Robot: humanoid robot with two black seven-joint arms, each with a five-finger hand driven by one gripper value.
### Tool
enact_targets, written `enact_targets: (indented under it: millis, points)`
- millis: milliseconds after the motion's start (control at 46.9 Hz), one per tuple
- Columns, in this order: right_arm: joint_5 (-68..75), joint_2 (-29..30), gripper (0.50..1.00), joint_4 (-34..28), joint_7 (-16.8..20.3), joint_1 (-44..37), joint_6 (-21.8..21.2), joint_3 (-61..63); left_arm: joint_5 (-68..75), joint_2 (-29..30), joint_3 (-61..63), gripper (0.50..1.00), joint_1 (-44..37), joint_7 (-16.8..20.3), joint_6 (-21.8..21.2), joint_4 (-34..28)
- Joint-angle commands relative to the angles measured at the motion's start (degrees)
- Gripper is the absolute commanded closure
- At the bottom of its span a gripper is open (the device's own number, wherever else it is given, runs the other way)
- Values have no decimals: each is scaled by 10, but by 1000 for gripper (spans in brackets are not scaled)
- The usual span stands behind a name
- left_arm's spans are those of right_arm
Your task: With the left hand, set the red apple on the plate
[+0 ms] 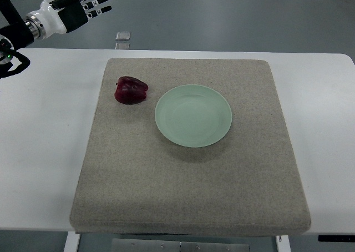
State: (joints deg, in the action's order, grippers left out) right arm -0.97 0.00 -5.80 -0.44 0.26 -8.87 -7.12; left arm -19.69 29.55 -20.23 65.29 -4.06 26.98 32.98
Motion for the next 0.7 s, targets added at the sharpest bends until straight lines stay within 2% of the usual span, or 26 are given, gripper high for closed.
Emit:
enact_targets:
  millis: [0, 533, 683]
  points:
    - [0, 0, 536, 0, 0, 0, 0, 0, 0, 0, 0, 504, -1, 0, 0, 0]
    - [0, 0, 536, 0, 0, 0, 0, 0, 20, -3, 11, 501, 12, 5, 11, -4]
    - [0, 0, 536, 0, 0, 0, 0, 0, 106, 3, 25, 504, 18, 8, 39, -6]
